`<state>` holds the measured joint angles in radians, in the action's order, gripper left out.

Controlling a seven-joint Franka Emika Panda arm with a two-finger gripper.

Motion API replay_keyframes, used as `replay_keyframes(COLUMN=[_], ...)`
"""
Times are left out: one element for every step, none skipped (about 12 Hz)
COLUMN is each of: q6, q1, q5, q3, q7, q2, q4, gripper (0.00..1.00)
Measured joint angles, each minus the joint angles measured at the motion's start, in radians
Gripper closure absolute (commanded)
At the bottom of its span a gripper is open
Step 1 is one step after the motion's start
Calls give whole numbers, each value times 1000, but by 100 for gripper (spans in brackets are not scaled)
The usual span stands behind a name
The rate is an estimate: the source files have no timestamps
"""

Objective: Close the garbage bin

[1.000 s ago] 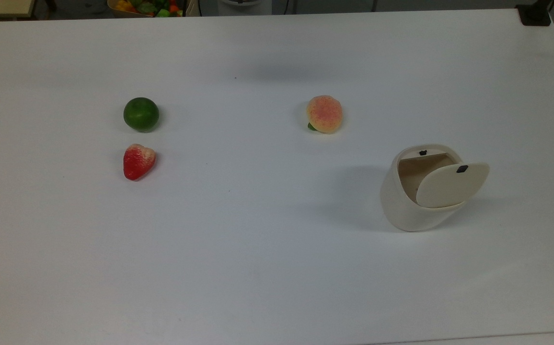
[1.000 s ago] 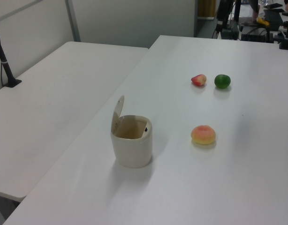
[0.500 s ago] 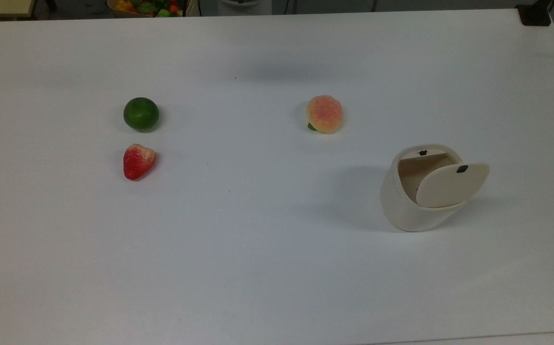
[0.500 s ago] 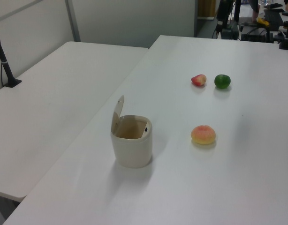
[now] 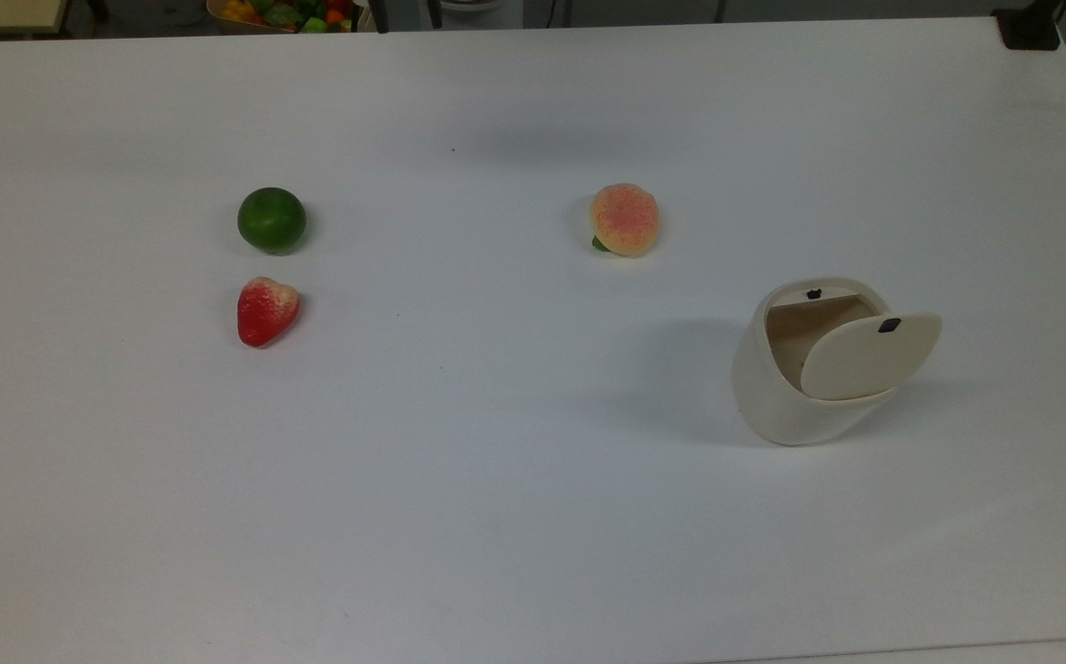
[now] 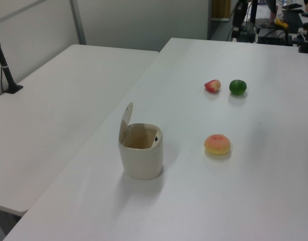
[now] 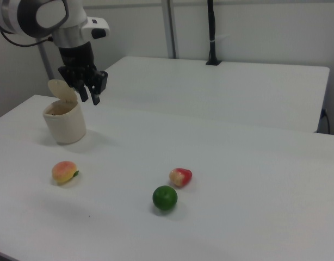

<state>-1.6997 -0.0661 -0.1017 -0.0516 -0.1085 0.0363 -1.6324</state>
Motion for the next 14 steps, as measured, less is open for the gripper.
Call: replay_keyframes(q6=[0,0,-1,-2,-2,-2,-2,-2,-7,-32,-55,-76,-97,-116], q1=[0,0,0,0,0,-1,-2,-4,-4,-5,-6,-10,-19,-29], q5=[0,0,0,0,0,0,-1,-3,-12,-23,-32,-40,-44,-45], q3=[0,0,0,0,0,0,1,2,3,5,7,9,12,15], q7=[0,-1,-1,-1,-1,-1,-1,-1,-1,-1,-2,-3,-4,-4], q2=[-2,-3,-4,-4,-4,-5,-6,-8,-12,-18,-23,-28,-34,-38], q4=[0,0,0,0,-1,-1,-1,-1,-1,-2,-2,-2,-2,-2], gripper=[99,100,100,100,100,100,100,100,100,100,100,100,100,100])
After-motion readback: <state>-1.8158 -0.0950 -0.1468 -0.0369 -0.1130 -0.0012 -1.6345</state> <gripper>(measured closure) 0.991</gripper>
